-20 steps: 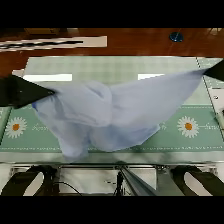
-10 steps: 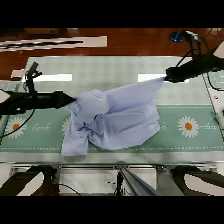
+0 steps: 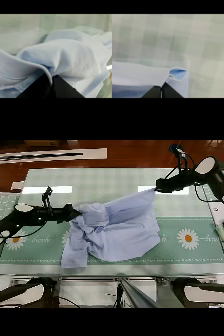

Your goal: Fold the shirts.

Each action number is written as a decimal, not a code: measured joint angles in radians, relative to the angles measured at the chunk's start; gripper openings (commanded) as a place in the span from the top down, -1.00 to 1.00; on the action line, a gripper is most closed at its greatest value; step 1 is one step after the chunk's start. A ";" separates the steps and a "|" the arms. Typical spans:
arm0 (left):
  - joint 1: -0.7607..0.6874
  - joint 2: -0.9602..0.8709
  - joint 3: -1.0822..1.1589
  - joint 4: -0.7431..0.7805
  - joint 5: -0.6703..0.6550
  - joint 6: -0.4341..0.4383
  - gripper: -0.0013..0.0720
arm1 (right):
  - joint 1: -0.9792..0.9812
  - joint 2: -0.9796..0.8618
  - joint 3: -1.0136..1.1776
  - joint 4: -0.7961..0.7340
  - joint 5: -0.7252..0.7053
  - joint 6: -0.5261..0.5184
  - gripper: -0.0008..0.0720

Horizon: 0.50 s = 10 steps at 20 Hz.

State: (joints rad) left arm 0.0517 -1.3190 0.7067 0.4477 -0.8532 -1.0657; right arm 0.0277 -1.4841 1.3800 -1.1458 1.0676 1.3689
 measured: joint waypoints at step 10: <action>0.142 -0.039 0.183 -0.056 -0.101 0.031 -0.80 | -0.005 -0.005 0.009 0.014 0.000 -0.002 -0.23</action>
State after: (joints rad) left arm 0.1940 -1.3575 0.8894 0.3920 -0.9546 -1.0348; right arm 0.0227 -1.4895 1.3891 -1.1320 1.0672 1.3674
